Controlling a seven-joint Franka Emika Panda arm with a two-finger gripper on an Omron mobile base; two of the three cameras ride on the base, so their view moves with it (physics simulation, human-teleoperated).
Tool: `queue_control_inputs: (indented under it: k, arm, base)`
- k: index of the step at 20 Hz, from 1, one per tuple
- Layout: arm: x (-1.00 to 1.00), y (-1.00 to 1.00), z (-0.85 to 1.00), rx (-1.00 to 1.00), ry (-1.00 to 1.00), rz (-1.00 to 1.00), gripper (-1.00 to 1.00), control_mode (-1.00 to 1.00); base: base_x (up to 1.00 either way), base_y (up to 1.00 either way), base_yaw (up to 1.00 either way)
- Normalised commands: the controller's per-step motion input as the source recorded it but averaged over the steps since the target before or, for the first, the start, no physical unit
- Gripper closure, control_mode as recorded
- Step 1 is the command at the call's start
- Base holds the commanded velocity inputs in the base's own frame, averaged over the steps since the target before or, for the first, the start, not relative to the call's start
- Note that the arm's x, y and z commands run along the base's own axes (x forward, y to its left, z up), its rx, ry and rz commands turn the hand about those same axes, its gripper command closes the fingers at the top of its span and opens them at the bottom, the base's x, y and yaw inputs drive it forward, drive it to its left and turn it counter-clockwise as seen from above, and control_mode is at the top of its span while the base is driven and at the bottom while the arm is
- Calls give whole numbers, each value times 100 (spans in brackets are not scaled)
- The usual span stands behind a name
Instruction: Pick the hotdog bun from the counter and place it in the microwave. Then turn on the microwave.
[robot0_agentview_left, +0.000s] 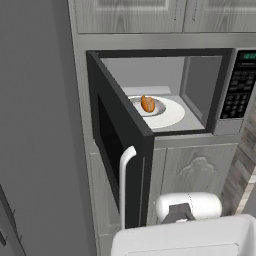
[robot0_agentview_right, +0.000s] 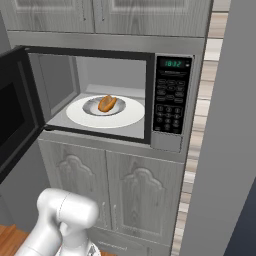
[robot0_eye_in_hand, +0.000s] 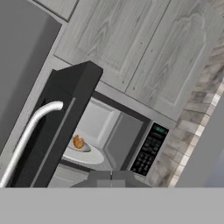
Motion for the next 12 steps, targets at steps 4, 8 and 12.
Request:
queue_control_inputs:
  k: [4,8,12]
  arm:
    - [26,16,-17,0,0,-3,100,-100]
    - [28,16,-23,0,0,-3,100,-100]
    - [27,21,-27,0,0,-3,100,-100]
  base:
    - [0,0,0]
    - [0,0,0]
    - [0,0,0]
